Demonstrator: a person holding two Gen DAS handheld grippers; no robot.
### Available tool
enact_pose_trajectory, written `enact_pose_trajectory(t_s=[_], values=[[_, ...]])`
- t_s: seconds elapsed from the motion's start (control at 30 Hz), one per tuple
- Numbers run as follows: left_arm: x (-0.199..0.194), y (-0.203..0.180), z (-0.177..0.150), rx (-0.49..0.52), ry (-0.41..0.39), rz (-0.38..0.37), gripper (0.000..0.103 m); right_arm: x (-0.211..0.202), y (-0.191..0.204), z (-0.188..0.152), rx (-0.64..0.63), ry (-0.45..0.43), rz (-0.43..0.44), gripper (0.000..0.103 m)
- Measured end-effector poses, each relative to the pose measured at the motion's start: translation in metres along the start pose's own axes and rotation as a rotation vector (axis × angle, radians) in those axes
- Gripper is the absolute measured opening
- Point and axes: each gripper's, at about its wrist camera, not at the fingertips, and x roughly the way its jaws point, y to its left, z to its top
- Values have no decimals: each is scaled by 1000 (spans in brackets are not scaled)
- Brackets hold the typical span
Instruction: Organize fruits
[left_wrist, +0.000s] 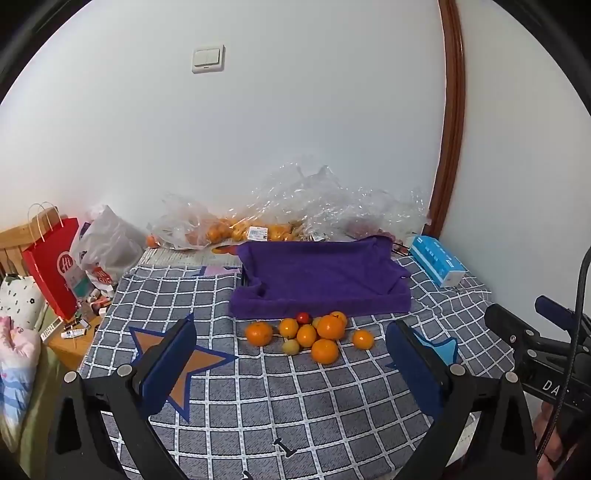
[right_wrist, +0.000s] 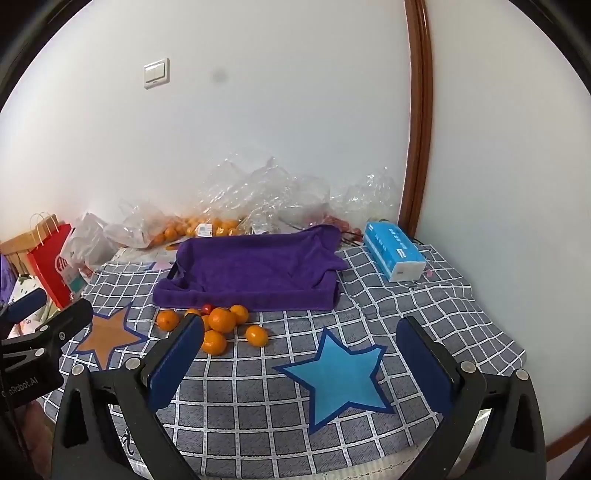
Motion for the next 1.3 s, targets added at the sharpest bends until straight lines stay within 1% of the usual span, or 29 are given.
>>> enact_pose_trajectory(t_s=[0.1,0.13,0.27,0.3,0.7,1.17,1.3], values=[[-4,4,-1,-11,-5,-4,103,3,3,3,-3,2,-4,103],[-2,7,2,-17,3,-6,103,0,4,-5,-3,-7,-6,103],[-3,13,3,-19,5,2,103,-2,4,-6,0,-16,-5,103],[-3,5,2,-2,5,11,103,-3,4,-6,1,-17,-5,103],[-1,1,2,-6,16,11,103,-7,2,-5,10,-22,3,103],[1,3,1,-11,27,15,103,-6,2,-8,3,-18,6,103],[-1,3,0,-3,15,22,103,-3,3,-6,2,-15,9,103]])
